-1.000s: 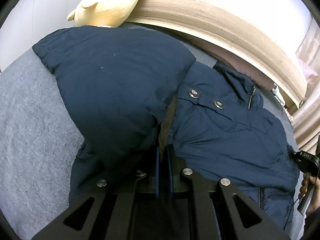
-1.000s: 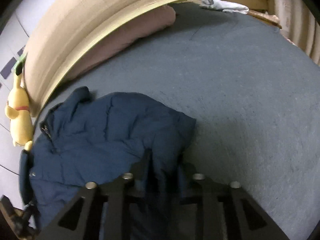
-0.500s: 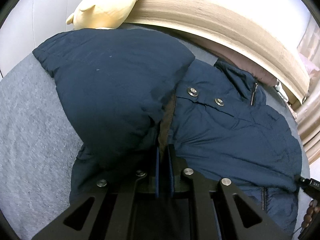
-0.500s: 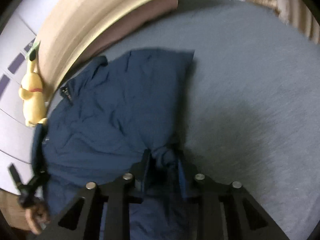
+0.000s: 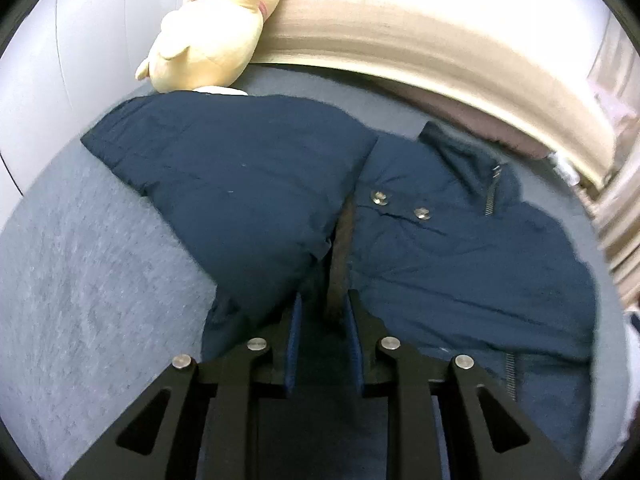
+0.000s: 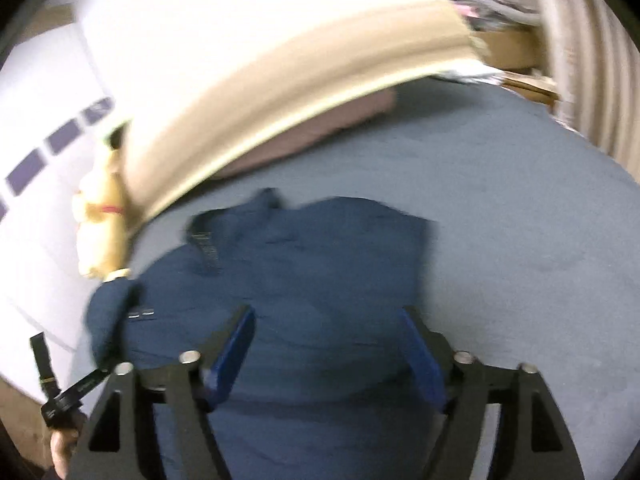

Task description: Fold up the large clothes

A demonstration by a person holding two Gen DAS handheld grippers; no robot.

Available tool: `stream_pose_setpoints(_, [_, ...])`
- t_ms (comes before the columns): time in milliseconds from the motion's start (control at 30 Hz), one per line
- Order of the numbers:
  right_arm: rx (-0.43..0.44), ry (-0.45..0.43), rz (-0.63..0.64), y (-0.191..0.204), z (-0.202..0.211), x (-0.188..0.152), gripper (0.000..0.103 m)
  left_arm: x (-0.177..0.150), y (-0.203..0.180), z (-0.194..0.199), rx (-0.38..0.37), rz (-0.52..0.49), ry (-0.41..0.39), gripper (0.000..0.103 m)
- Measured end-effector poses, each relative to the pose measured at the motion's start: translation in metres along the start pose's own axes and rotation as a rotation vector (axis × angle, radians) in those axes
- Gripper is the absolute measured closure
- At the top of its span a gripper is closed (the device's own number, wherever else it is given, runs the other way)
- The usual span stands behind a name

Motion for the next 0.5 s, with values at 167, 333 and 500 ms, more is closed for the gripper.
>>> stream_pose_setpoints(167, [-0.075,0.207,0.069,0.008,-0.084,-0.048,0.010,0.011,0.024,0.028,-0.104,0.041,0.002,0.050])
stream_pose_setpoints(333, [-0.052,0.108,0.063,0.008,-0.069,-0.047,0.010,0.041,0.084,0.066,-0.165,0.192,-0.092,0.030])
stream_pose_setpoints(500, [-0.019,-0.015,0.096,0.021,-0.027,-0.041,0.010,0.079,0.179,0.071,-0.175,0.449,-0.197,0.030])
Point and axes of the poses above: each gripper's, at about its wrist camera, not at the fingertips, and z roughly against the way its jaws point, y to its left, x to its top, the point moved 9 cm from there along -z, roughly the way its jaws point, and after that the axes turned 12 degrees about -x, right-handed, at the moved point
